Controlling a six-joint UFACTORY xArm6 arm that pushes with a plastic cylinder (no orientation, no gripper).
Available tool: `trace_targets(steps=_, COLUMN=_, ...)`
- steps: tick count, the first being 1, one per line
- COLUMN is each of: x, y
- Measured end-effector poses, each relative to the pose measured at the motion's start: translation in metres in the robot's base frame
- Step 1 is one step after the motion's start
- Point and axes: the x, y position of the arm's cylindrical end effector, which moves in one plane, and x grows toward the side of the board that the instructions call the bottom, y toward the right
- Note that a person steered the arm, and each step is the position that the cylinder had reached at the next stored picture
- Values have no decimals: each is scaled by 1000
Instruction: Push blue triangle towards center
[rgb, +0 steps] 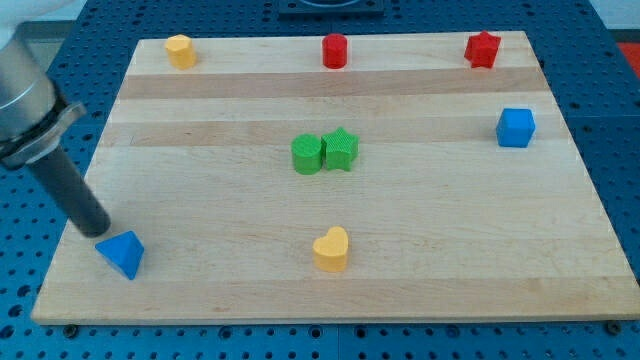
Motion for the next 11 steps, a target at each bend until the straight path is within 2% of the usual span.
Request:
trace_targets(steps=2, x=48, y=-3)
trace_targets(steps=4, x=39, y=16)
trace_targets(steps=7, x=32, y=93)
trace_targets(steps=9, x=-2, y=93)
trace_targets(steps=11, x=-13, y=101)
